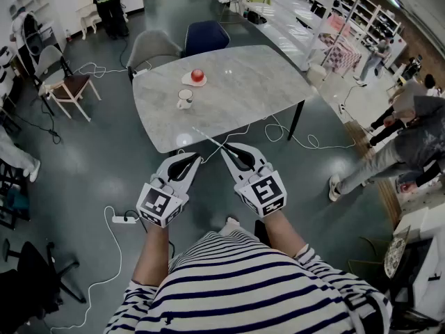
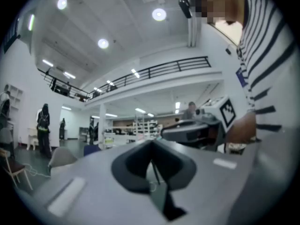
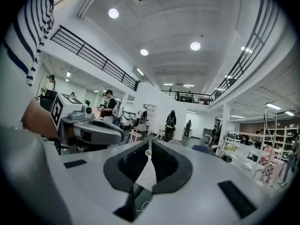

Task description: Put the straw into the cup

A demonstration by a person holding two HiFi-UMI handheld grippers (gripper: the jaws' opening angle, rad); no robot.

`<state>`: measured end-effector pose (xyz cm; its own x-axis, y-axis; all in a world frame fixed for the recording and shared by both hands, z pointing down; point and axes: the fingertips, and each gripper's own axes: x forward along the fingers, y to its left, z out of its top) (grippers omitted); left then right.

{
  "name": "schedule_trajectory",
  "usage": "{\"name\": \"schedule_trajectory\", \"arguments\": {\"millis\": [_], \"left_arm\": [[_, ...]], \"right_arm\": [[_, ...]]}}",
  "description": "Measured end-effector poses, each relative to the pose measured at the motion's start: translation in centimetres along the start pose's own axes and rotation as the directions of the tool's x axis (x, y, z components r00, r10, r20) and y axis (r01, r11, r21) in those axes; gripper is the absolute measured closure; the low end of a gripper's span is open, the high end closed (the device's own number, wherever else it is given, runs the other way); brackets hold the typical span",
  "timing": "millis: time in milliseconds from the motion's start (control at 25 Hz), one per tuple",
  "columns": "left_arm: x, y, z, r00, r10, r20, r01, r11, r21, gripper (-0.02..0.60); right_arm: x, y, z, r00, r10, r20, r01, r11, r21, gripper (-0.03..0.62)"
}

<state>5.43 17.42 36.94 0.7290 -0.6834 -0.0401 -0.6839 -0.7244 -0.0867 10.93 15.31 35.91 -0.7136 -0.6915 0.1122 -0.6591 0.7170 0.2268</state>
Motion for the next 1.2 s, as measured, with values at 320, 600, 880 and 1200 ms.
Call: {"name": "schedule_trajectory", "arguments": {"millis": [320, 600, 880, 1200], "left_arm": [[-0.5, 0.4, 0.2, 1.000, 0.006, 0.009, -0.006, 1.000, 0.000, 0.575], [-0.4, 0.0, -0.2, 1.000, 0.005, 0.000, -0.005, 1.000, -0.008, 0.574], [0.1, 0.1, -0.9, 1.000, 0.009, -0.024, -0.009, 1.000, -0.010, 0.575], [2.1, 0.0, -1.6, 0.999, 0.010, -0.038, -0.011, 1.000, -0.010, 0.575]], "right_arm": [[0.3, 0.4, 0.1, 1.000, -0.002, 0.008, 0.002, 1.000, -0.001, 0.569], [0.2, 0.5, 0.0, 1.000, -0.002, 0.012, 0.002, 1.000, 0.010, 0.569], [0.4, 0.4, -0.3, 0.999, 0.017, 0.029, -0.018, 0.999, 0.032, 0.569], [0.5, -1.1, -1.1, 0.999, 0.025, 0.040, -0.026, 0.999, 0.022, 0.569]]}}
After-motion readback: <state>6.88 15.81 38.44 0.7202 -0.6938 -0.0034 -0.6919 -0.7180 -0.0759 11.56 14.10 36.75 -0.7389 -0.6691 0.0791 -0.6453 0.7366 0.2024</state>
